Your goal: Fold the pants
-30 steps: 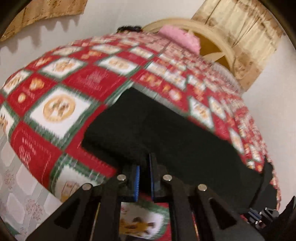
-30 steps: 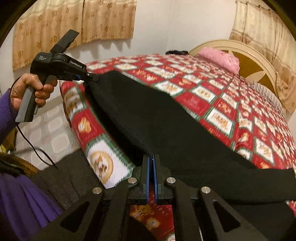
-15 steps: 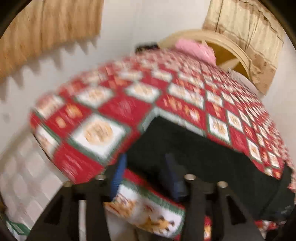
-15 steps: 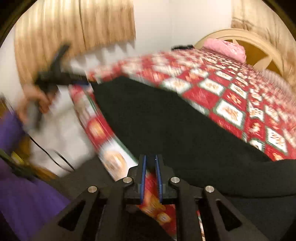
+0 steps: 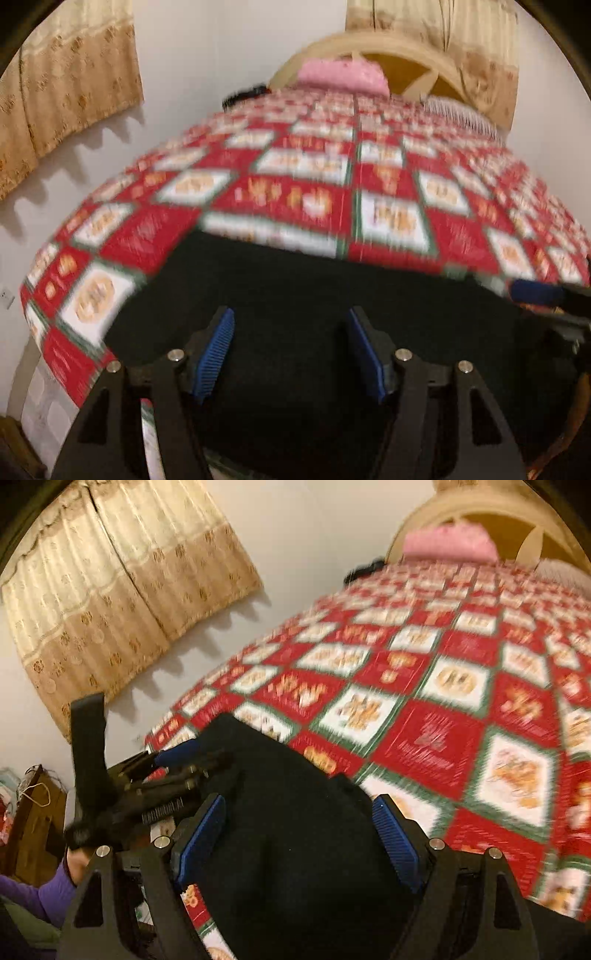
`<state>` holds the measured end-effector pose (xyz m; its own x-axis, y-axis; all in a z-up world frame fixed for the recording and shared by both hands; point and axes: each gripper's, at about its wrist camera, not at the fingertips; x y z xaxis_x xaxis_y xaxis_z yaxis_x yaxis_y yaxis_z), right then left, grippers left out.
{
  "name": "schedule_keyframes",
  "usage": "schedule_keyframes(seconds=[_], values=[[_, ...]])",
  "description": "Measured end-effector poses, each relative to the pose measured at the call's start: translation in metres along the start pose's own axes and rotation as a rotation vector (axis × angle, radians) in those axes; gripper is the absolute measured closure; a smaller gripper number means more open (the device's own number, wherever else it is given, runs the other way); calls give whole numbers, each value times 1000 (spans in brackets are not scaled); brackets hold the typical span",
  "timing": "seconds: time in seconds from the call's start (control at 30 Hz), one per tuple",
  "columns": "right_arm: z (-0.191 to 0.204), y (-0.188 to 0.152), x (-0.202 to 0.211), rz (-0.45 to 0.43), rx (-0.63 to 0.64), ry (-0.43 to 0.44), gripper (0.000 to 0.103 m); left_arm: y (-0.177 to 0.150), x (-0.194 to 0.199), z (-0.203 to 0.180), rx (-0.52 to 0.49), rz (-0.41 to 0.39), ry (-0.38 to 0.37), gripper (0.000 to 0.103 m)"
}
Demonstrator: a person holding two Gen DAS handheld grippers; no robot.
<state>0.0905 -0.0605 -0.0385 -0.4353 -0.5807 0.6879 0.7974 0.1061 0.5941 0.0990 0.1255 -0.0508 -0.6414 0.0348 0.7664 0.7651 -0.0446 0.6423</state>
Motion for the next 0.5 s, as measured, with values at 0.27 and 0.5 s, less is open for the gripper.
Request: schedule_keyframes(seconds=[0.27,0.5], values=[[-7,3,-22,67,-71,113,20,-18,6,0,-11,-88,13,30],[-38,34,-56,33,-251,182,20,-19,1,-3,-22,-105,28,29]])
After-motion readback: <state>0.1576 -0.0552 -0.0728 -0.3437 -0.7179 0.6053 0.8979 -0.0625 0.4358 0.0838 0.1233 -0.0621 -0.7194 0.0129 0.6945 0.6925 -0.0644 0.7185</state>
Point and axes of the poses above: each gripper's, at about its wrist camera, not at the fingertips, and x roughly against the way its jaws point, z to its left, y to its top, and after that the axes turned 2 degrees about z, right-handed
